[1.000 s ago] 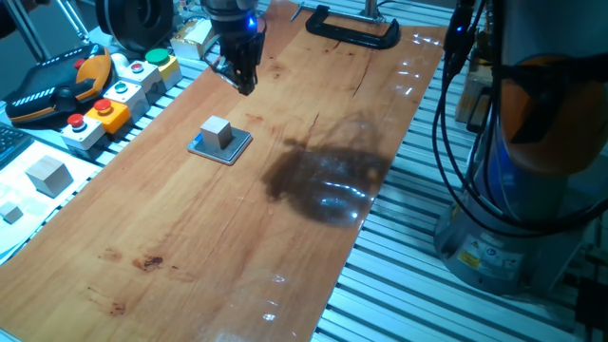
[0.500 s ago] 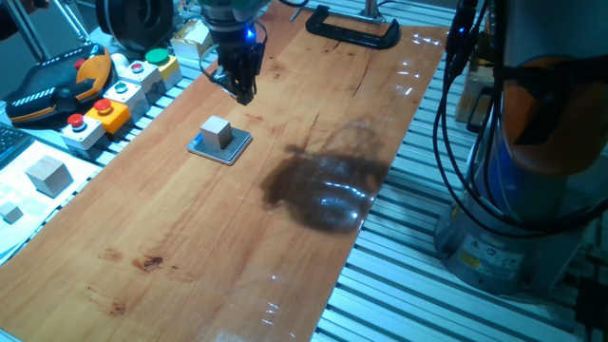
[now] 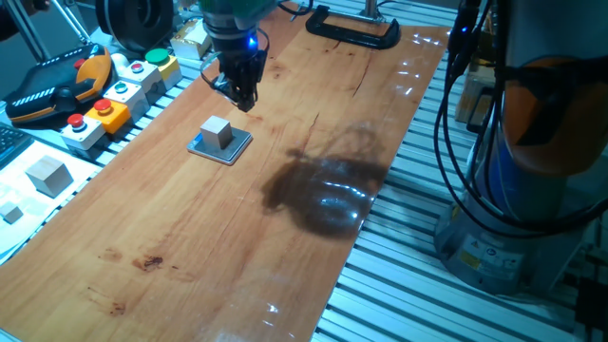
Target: Remove the object from the scale
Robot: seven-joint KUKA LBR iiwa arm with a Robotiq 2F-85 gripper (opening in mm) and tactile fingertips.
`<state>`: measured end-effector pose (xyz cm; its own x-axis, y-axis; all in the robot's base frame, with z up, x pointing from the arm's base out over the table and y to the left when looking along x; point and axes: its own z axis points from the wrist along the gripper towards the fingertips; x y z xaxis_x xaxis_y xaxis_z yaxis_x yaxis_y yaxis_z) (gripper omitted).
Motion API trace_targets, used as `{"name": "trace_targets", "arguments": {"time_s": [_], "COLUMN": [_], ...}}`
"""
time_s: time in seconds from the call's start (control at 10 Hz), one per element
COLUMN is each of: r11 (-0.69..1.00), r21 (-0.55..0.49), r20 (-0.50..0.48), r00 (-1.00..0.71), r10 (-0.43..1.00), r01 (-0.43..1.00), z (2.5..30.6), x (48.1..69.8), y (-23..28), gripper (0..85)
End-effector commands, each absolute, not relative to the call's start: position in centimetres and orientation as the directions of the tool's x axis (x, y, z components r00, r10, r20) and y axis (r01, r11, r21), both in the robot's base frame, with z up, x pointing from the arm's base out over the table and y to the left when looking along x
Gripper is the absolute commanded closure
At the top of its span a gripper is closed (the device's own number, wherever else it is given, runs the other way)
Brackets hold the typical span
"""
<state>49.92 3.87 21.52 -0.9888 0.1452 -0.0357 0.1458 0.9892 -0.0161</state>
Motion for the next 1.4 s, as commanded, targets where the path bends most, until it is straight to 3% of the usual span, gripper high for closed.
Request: {"name": "trace_targets", "arguments": {"time_s": [0.0,0.6,1.3], "r11": [0.989,0.992,0.995], "r21": [-0.013,0.006,0.019], "r20": [-0.038,-0.048,-0.035], "r00": [-0.989,-0.991,-0.994], "r10": [0.144,0.123,0.101], "r01": [0.145,0.123,0.100], "z": [21.2,18.0,16.7], "x": [50.2,52.9,55.0], "y": [3.7,2.3,0.7], "gripper": [84.3,84.3,84.3]}}
